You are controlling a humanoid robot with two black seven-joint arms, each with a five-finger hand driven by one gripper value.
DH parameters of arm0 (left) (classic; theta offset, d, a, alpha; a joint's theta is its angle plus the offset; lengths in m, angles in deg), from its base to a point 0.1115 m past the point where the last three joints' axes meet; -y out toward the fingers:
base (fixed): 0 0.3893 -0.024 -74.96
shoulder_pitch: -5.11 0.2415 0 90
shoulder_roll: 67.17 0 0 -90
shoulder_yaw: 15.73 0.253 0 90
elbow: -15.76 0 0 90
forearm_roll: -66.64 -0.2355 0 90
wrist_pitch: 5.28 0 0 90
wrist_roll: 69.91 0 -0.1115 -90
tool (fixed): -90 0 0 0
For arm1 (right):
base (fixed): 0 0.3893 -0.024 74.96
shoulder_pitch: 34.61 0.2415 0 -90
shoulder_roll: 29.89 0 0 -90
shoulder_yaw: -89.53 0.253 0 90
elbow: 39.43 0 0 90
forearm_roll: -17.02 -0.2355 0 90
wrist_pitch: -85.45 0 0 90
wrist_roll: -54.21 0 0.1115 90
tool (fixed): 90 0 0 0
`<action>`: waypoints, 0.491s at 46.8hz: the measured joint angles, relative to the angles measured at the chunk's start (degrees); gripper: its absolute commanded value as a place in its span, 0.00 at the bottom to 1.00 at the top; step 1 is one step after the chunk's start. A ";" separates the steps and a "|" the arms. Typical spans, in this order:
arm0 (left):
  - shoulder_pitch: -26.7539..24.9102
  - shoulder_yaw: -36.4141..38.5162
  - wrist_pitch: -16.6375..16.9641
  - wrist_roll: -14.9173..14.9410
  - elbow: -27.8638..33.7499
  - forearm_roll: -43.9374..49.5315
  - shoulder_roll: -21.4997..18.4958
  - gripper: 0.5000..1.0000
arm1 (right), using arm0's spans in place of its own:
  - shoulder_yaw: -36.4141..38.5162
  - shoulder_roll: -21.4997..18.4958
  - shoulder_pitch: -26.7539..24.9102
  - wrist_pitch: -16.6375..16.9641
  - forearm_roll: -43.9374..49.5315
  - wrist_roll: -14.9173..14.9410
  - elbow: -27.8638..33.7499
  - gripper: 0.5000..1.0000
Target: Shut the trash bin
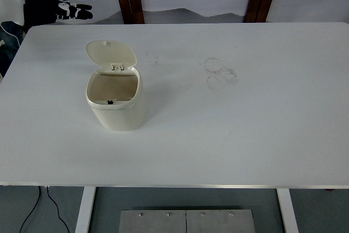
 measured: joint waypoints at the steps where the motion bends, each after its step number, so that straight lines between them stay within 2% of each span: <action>1: -0.54 0.47 -0.17 0.08 0.25 -0.01 0.03 1.00 | 0.00 0.00 -0.01 0.01 0.00 0.00 0.00 0.99; 14: -6.89 8.71 -0.38 0.18 7.12 0.00 0.01 1.00 | 0.00 0.00 0.01 0.01 0.00 -0.01 0.00 0.99; 23: -9.88 11.65 -0.37 0.19 8.19 0.00 0.43 1.00 | 0.00 0.00 0.00 0.01 0.00 -0.01 -0.03 0.99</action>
